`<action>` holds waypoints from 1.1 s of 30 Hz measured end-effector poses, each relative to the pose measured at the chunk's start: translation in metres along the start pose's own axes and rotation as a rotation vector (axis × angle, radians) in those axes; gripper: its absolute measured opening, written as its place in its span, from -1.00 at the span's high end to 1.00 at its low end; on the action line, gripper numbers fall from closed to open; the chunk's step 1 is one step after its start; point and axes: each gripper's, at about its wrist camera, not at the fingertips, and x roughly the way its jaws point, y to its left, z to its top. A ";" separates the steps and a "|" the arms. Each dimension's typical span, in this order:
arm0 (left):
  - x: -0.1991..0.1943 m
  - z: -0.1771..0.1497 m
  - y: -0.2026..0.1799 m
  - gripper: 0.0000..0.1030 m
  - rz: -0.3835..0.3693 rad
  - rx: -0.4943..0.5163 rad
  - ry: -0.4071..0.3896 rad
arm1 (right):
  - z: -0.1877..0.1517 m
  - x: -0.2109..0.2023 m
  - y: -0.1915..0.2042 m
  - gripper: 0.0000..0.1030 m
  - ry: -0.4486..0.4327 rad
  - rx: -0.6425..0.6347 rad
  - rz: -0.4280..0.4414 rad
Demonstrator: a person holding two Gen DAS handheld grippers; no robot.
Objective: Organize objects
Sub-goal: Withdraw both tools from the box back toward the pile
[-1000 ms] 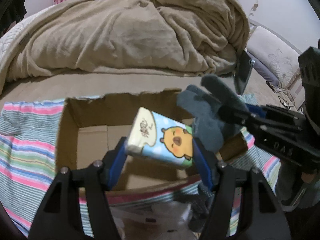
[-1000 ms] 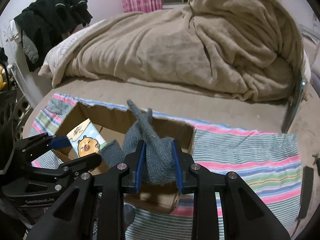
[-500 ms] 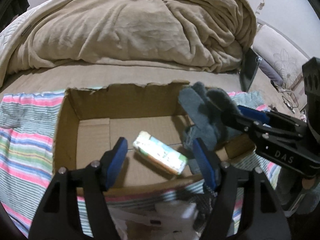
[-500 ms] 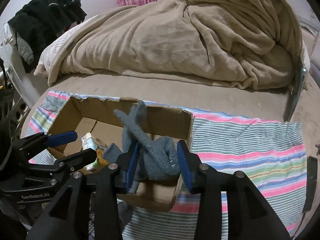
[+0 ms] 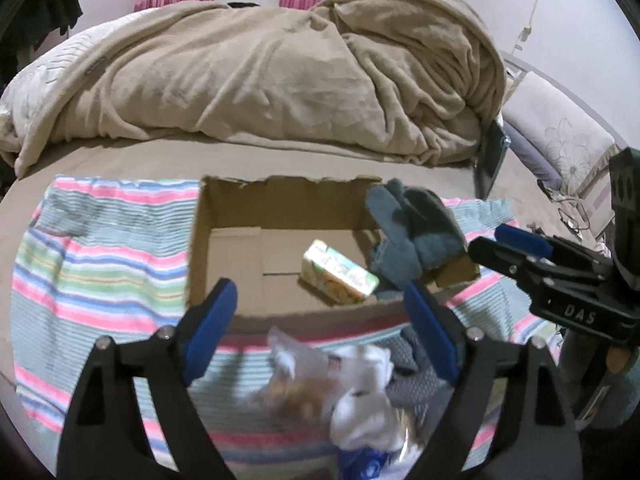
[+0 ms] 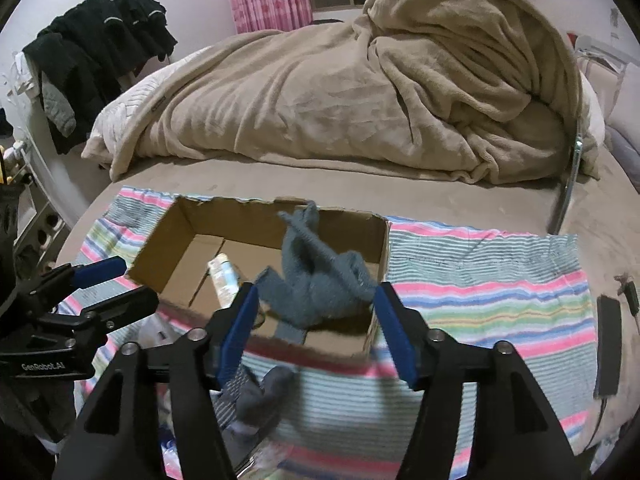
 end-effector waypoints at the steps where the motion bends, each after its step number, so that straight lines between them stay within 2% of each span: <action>1: -0.005 -0.003 0.001 -0.73 0.002 -0.001 -0.002 | -0.002 -0.005 0.002 -0.28 -0.002 0.003 0.001; 13: -0.043 -0.035 0.008 -0.76 0.013 -0.013 -0.010 | -0.023 -0.036 0.022 -0.28 -0.011 0.009 0.004; 19: -0.042 -0.054 0.015 -0.77 0.023 -0.029 0.028 | -0.035 -0.042 0.023 -0.38 0.001 0.024 0.006; 33: -0.029 -0.077 0.023 -0.78 0.020 -0.030 0.079 | -0.063 -0.031 0.021 -0.39 0.064 0.054 0.017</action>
